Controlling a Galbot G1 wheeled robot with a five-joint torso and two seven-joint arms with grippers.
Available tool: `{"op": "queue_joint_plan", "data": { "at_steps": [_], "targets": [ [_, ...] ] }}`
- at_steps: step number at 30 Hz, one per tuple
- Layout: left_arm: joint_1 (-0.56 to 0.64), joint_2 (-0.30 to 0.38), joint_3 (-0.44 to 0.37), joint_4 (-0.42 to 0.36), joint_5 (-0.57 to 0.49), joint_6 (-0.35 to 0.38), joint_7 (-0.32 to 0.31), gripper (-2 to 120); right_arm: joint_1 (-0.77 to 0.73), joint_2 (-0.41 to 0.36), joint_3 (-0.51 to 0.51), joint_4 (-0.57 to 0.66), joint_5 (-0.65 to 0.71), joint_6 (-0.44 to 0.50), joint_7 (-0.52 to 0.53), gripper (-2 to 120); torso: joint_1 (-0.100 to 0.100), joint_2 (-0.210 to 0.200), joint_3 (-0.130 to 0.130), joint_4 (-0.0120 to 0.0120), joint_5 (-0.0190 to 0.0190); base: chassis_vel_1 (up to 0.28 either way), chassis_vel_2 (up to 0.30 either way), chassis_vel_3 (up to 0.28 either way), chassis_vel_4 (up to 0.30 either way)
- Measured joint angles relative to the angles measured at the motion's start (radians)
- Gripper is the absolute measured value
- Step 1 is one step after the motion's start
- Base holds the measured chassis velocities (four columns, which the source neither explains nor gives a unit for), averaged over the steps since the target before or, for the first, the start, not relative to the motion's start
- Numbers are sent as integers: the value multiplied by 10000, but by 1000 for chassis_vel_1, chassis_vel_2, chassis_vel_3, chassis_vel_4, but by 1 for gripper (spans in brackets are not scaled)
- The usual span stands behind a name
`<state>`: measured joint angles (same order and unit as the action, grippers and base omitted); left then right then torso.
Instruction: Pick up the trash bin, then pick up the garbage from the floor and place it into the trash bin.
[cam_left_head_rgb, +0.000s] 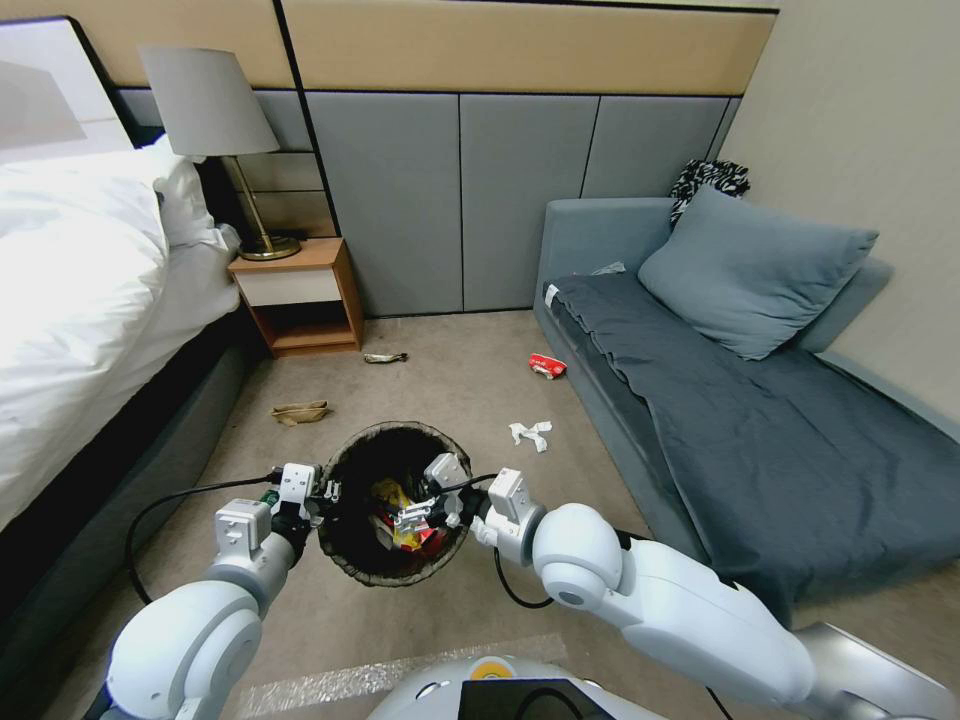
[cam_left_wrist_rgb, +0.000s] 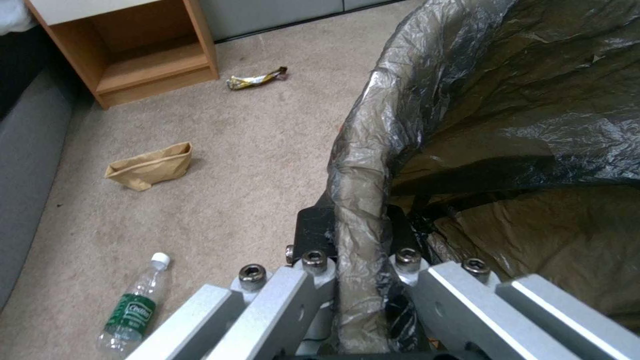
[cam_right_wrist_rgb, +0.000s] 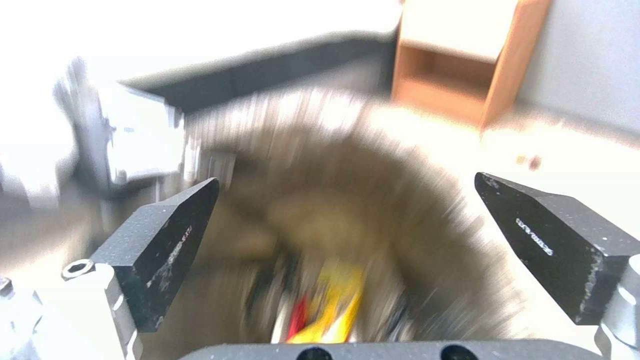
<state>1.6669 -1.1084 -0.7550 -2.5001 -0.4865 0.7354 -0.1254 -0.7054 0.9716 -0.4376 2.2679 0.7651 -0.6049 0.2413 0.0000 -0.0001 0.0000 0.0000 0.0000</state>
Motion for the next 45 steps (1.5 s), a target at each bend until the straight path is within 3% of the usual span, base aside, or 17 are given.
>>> {"op": "queue_joint_plan", "data": {
  "at_steps": [5,9,11,12,14,16,18,19,24,27,28,31,32,34,37,45],
  "targets": [
    [136,7,-97,0,0,0,-13,1,1,-142,424,315,21,161,-9,100,0,0,0,1,1,0,0,0,0],
    [211,5,-112,0,-60,0,-104,1,-239,-550,1353,800,237,1002,-256,100,0,1,0,1,1,0,0,0,0],
    [218,-66,-85,0,-61,0,-131,1,-1128,-980,2398,1137,250,1800,-587,100,0,0,0,1,2,0,0,0,0],
    [218,-66,-85,0,-61,0,-131,1,-1128,-980,2398,1137,250,1800,-587,100,0,0,0,1,2,0,0,0,0],
    [218,-127,-83,0,-62,0,-134,1,-2723,-1420,3699,1843,-204,2563,-548,100,0,0,-1,-3,2,0,0,0,0],
    [200,-158,-73,0,-61,0,-134,1,-3313,-1503,4105,2098,-478,2807,-398,100,0,0,-1,0,2,0,0,0,0],
    [181,-223,-38,0,-60,0,-134,1,-4949,-1376,5257,2347,-1495,3075,-364,100,0,1,0,2,0,0,0,0,0],
    [213,-246,-48,0,-60,0,-130,1,-5936,-1070,5940,2360,-2247,3284,-431,100,0,0,-1,-3,2,0,0,0,0],
    [235,-318,-80,0,-53,0,-113,1,-7487,-87,7289,2357,-3428,3790,-479,100,0,1,-1,6,-1,0,0,0,0],
    [176,-410,-32,0,54,0,31,1,-9199,1629,8633,2193,-5098,4513,-748,100,0,1,-1,-5,0,0,0,0,0],
    [176,-410,-32,0,54,0,31,1,-9199,1629,8633,2193,-5098,4513,-748,100,0,1,-1,-5,0,0,0,0,0],
    [257,-496,-99,0,86,0,95,1,-10171,3046,9390,1945,-6292,5188,-1061,100,0,1,-1,-5,-1,0,0,0,0],
    [257,-496,-99,0,86,0,95,1,-10171,3046,9390,1945,-6292,5188,-1061,100,0,1,-1,-5,-1,0,0,0,0],
    [321,-607,-176,0,190,0,111,1,-10515,3890,9888,1742,-6917,5593,-1534,100,0,1,-1,0,-1,0,0,0,0],
    [349,-691,-180,0,297,0,148,1,-10683,4448,10056,1705,-7301,5660,-1754,100,0,1,0,3,-3,0,0,0,0],
    [270,-817,-155,0,345,0,204,1,-11130,5818,9992,1900,-7952,5562,-2035,100,-1,0,-1,1,-2,0,0,0,0]
  ]
}}
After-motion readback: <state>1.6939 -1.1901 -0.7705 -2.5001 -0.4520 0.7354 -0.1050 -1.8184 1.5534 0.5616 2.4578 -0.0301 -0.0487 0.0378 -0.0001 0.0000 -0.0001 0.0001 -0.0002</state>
